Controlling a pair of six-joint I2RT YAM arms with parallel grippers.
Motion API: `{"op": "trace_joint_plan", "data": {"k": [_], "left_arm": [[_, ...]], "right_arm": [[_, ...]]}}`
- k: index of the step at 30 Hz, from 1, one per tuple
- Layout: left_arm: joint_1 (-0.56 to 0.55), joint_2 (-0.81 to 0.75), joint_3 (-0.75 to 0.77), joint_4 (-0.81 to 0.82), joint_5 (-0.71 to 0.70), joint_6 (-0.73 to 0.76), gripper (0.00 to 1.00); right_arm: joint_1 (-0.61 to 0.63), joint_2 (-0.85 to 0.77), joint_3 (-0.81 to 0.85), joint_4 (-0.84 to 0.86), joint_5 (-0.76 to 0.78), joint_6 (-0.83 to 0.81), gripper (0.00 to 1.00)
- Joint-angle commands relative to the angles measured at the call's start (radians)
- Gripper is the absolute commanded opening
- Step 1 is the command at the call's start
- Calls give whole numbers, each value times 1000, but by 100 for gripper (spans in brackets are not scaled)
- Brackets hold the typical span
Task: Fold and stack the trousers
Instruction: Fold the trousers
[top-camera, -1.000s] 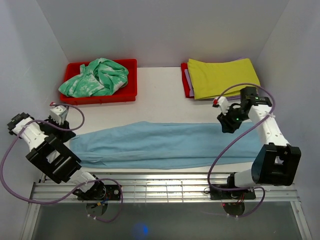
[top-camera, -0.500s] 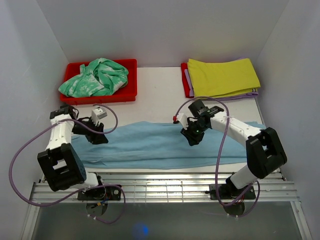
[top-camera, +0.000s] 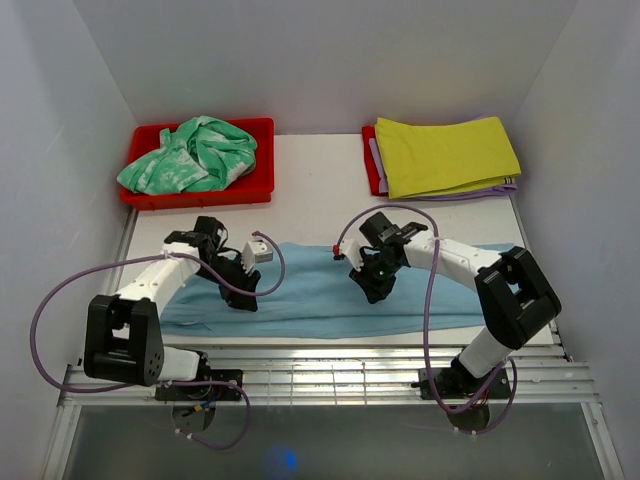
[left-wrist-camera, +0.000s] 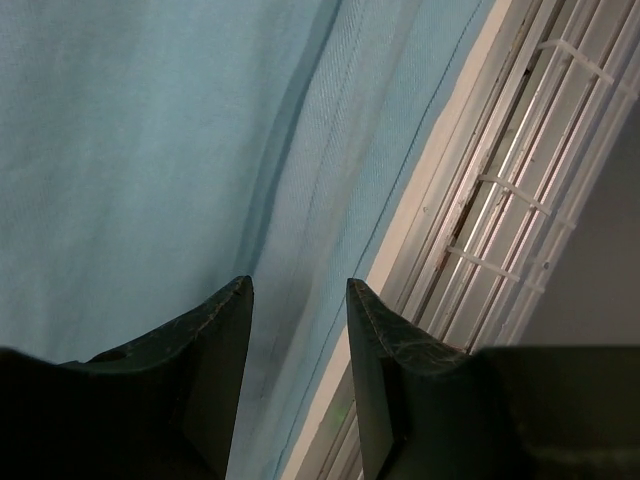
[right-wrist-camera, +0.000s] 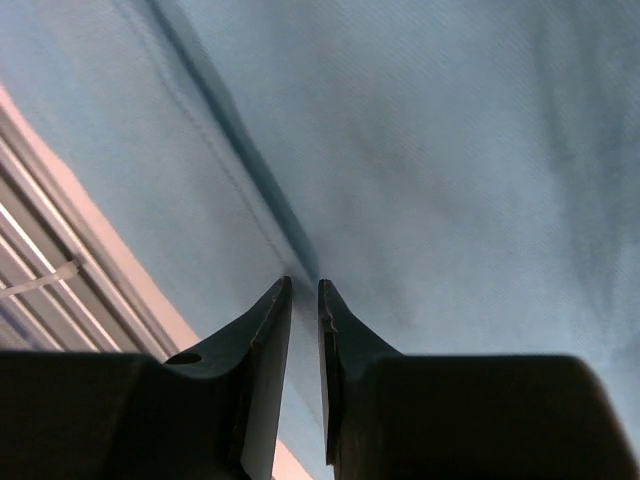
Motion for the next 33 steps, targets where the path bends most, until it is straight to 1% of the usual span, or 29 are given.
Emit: {"op": "trace_joint_plan", "data": {"k": [1,7,8,11,13,16,18,19,21,22,26,29,33], "left_arm": [[-68,-3,-41,89,-29,-80,52],[-134,-52,-98,143,-15,-113,52],[-137,-59,-101,148,-8,-113,52],[-155,-81,-95,146,26,-107,50],[-189,-81,-98,130,26,-94,46],[-244,-72,-129,102,-26,-64,38],[-263,-69,-152,97,-60,-42,34],[-273,-67,-169,82,-63,-34,30],[-278,-64,-175,61,-78,-11,25],[-280,-66,-173,47,-78,2,22],[-281,-90,-150,-12,-80,50,19],[-281,-125,-103,-15,-113,-7,20],[-254,-197,-26,16,-173,-157,23]], "right_arm": [[20,-58,-29,-59,-93,-11,23],[80,-105,-112,-94,-164,-47,18],[98,-105,-115,-98,-170,-52,15],[121,-93,-92,-128,-199,-69,14],[134,-87,-78,-150,-216,-81,15],[135,-111,-55,-177,-210,-87,17],[135,-140,-34,-158,-189,-61,19],[135,-166,-25,-147,-165,-49,19],[134,-183,-8,-116,-152,-22,19],[132,-186,-5,-110,-137,-15,19],[132,-154,-24,-69,-98,2,19],[135,-110,-49,-62,-71,-3,19],[137,-62,-80,-68,-11,-29,18]]}}
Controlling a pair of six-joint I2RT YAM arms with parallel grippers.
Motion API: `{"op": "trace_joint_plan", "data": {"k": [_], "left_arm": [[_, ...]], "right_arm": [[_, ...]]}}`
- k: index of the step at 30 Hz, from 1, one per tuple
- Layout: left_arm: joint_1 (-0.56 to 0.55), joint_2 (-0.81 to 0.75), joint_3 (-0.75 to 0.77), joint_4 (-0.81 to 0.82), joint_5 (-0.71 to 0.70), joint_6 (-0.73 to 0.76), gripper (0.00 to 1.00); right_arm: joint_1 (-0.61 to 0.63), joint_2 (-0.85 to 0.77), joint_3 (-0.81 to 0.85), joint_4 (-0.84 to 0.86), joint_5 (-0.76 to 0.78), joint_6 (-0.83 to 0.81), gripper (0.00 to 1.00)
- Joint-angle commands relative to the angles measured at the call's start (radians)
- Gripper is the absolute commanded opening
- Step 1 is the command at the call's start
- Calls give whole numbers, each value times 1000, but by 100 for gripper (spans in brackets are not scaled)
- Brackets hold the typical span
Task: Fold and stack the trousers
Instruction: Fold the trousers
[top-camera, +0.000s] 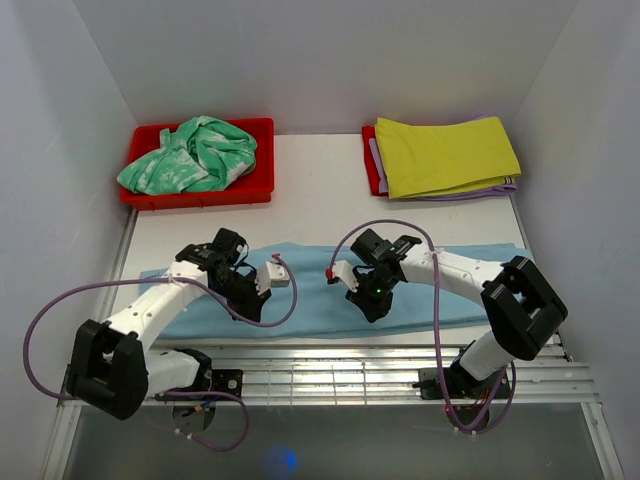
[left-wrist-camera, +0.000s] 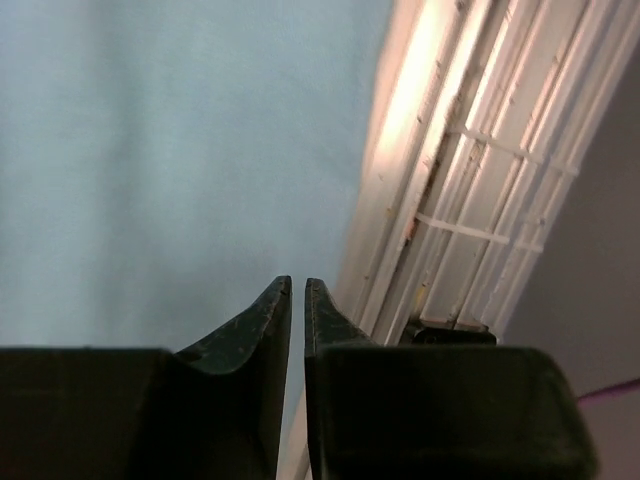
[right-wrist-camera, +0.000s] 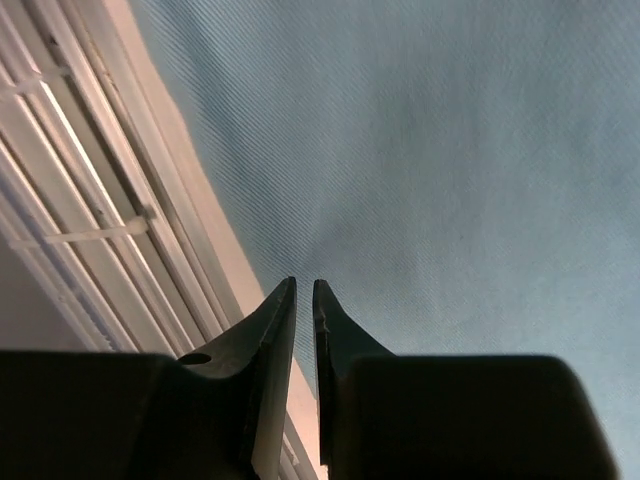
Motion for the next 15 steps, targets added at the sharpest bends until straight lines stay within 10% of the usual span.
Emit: {"op": "trace_joint_plan", "data": {"k": [1,15], "left_arm": [[52,-81,96,21,-69,-149,24],[951,114,379,-144,-30,-203,53]], "right_arm": [[6,26,-44,0,75,-12,18],[6,-47,32,-20,190,-13,27]]}}
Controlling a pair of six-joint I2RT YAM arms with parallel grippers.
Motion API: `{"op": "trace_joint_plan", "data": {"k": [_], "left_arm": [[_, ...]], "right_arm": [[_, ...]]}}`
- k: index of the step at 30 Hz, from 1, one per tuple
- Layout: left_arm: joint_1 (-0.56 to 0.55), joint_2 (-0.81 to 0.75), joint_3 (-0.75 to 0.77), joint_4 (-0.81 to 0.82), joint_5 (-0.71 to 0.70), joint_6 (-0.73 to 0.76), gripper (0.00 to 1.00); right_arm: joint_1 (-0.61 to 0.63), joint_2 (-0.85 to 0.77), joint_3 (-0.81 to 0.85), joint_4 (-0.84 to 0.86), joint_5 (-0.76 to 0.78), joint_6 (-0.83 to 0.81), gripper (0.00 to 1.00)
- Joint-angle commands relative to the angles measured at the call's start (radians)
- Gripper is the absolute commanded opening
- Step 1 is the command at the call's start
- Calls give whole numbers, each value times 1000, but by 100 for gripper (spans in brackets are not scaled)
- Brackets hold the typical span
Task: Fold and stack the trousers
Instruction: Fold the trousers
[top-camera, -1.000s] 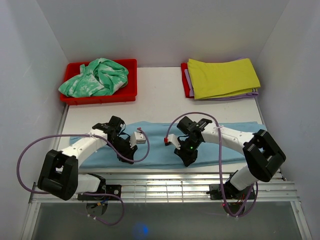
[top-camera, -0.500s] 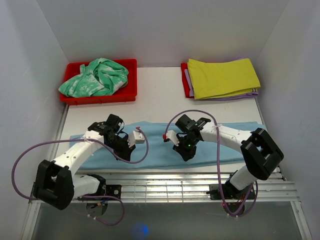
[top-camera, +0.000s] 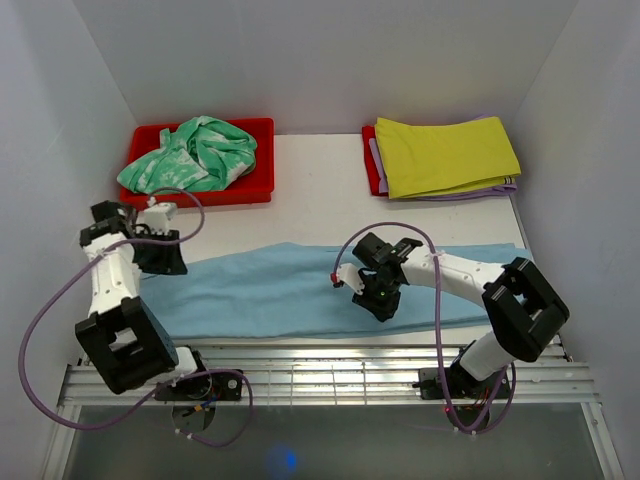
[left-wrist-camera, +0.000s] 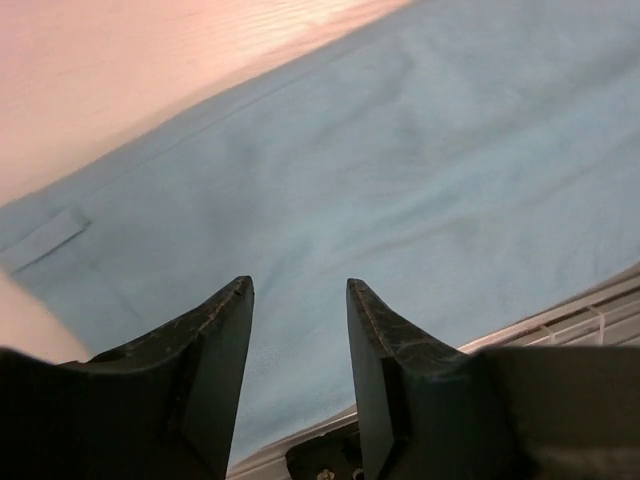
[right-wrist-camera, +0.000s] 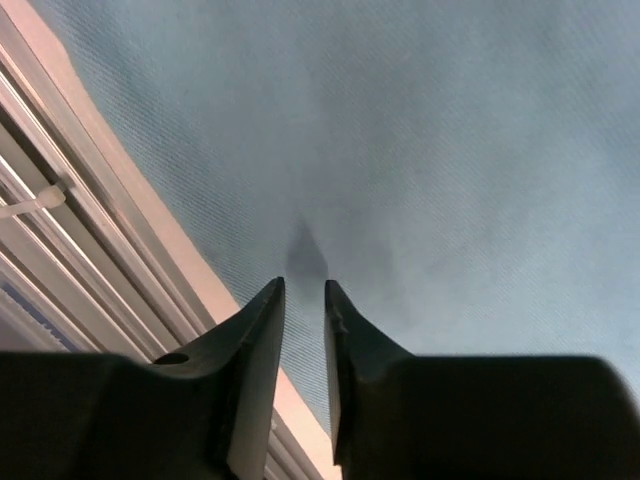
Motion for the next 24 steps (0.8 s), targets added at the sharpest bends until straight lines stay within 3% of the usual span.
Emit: {"op": "trace_joint_plan", "data": {"k": [1,9,18,24], "left_arm": [[183,38,108,-120,72,-5,55],[598,210,242,-361,39,72,60],[750,202,134,-348,-87,140,63],[783,200,45,-272,-94,74,62]], "right_arm": [[3,-64,99,-10,24,-12,30],[5,-116,107,-62,-39,-33,61],[39,-153,-13,57,-8,-35,61],[118,-162,-71,157,64,-27,61]]}}
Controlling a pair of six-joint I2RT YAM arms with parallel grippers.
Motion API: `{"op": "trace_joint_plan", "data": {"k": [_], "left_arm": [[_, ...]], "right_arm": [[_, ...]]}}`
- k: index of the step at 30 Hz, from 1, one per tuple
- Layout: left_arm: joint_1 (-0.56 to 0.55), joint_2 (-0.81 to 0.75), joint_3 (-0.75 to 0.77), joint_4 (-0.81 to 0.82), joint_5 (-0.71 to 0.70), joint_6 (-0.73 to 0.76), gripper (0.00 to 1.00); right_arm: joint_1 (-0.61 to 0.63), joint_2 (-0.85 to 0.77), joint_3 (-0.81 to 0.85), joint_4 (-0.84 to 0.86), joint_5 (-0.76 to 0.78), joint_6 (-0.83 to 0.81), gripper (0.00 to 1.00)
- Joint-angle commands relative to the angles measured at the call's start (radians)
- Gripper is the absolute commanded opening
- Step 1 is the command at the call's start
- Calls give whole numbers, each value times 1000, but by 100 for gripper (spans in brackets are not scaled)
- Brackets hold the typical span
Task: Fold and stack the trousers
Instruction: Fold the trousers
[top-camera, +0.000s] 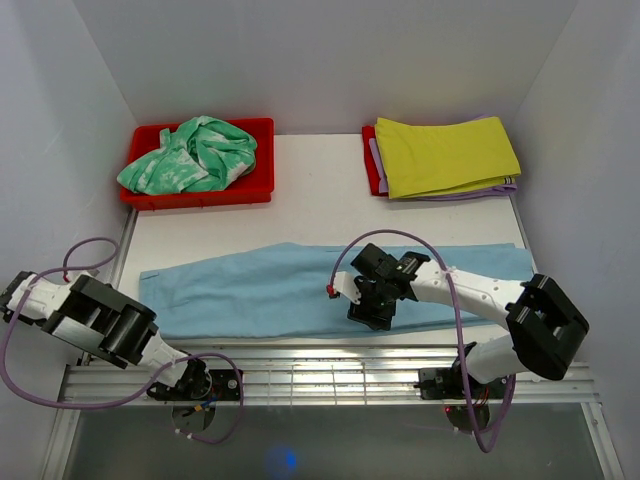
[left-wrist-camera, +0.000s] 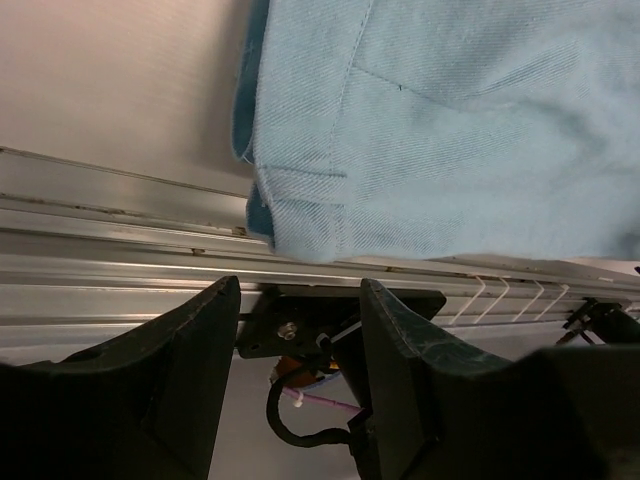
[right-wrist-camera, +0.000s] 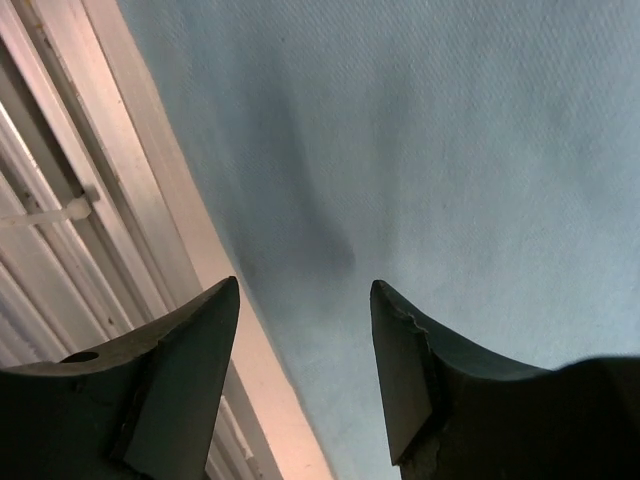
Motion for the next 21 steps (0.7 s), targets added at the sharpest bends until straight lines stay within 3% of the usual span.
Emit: {"op": "trace_joint_plan", "data": {"k": [1,12,21], "left_arm": [[15,-43,-31,26,13,-27,62],[18,-167,-215,196,34,-133,62],[18,-184,-183,251,33,-211,57]], "right_arm": [[61,-32,-26,122,65,4,61],[136,14,-73,268,191,42,58],[151,26,-104,342,217,52,52]]}}
